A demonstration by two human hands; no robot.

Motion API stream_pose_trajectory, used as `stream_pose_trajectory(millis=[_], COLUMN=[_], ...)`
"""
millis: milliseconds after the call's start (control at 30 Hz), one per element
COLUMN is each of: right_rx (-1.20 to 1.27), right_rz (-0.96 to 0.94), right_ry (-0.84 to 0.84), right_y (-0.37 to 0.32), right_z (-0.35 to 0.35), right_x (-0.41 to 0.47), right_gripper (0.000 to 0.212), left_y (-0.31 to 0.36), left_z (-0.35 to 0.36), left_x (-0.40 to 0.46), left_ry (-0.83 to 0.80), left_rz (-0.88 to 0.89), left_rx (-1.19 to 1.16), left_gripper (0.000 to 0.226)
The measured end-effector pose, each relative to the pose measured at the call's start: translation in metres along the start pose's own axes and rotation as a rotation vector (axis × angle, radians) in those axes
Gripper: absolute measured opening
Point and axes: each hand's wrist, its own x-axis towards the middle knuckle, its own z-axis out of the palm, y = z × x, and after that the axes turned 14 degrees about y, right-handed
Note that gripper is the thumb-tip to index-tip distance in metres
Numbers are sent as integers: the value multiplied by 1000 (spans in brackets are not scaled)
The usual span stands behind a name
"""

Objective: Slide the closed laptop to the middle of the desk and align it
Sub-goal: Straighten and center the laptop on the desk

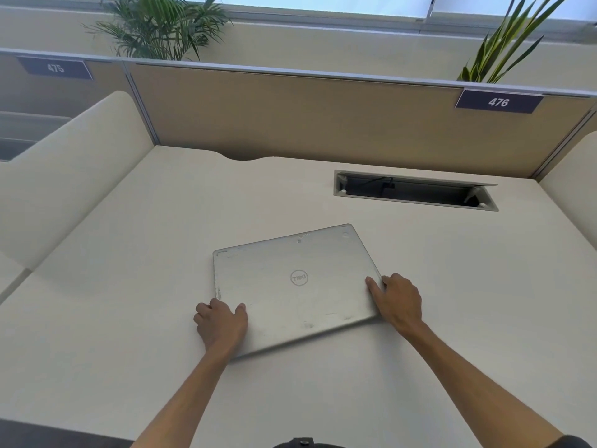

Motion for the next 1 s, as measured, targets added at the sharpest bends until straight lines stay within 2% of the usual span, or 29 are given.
stream_pose_trajectory(millis=[100,200,300,367,467,567,667,800,1000], right_rx=[13,177,282,266,249,245,264,297,259], right_rz=[39,105,126,150,202,212,223,247,316], right_ry=[-33,-90,-158,-209,-222,-241,-185,-131,-67], right_y=[0,1,-3,-8,-12,-15,-17,-21,-18], right_z=[-1,0,-3,-4,1,6,12,14,15], right_x=[1,6,18,26,30,26,18,9,-5], right_gripper=[50,33,45,34,43,34,51,51,54], left_y=[-2,-5,-2,4,11,12,13,19,27], left_z=[0,-1,-1,-1,0,0,-1,-6,-9], left_x=[0,1,2,6,12,10,5,10,21], left_ry=[10,-2,-28,-51,-53,-12,36,69,48], left_rz=[38,38,5,-56,-191,-287,-314,-345,-294], left_rx=[57,25,-60,-106,-192,-321,-373,-426,-467], left_gripper=[55,55,57,59,62,76,85,82,81])
